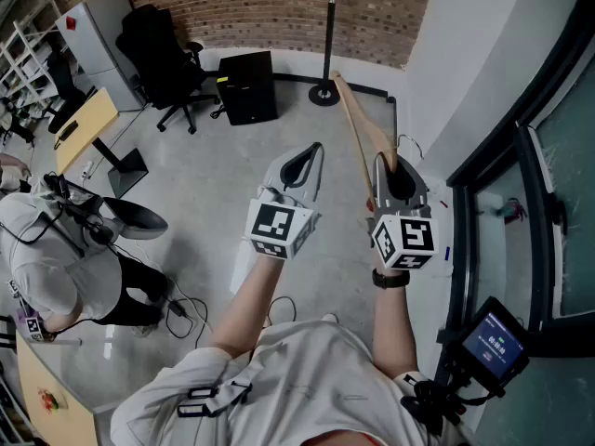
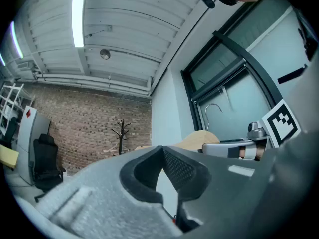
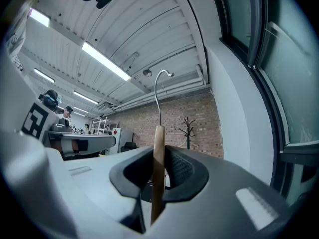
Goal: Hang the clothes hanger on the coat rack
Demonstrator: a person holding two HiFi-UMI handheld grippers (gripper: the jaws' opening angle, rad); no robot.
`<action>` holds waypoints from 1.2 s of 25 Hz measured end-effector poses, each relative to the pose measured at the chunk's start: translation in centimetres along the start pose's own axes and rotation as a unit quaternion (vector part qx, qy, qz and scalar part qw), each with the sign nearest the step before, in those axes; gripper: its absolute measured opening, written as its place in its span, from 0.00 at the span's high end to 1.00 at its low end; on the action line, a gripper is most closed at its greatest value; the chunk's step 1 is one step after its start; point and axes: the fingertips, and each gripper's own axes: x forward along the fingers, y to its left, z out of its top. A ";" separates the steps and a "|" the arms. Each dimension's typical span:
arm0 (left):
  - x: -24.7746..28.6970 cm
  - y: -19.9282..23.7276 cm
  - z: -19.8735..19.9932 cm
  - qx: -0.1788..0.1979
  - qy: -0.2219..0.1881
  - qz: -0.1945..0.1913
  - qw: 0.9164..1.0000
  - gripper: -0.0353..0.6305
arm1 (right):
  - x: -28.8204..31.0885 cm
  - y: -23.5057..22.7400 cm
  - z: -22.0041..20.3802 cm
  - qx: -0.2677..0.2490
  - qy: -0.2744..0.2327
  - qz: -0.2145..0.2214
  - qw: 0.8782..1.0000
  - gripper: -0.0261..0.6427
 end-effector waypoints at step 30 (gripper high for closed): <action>24.9 15.9 -6.7 -0.023 -0.004 0.038 0.999 0.94 | 28.1 -9.1 -3.7 0.024 -0.017 0.045 0.999 0.88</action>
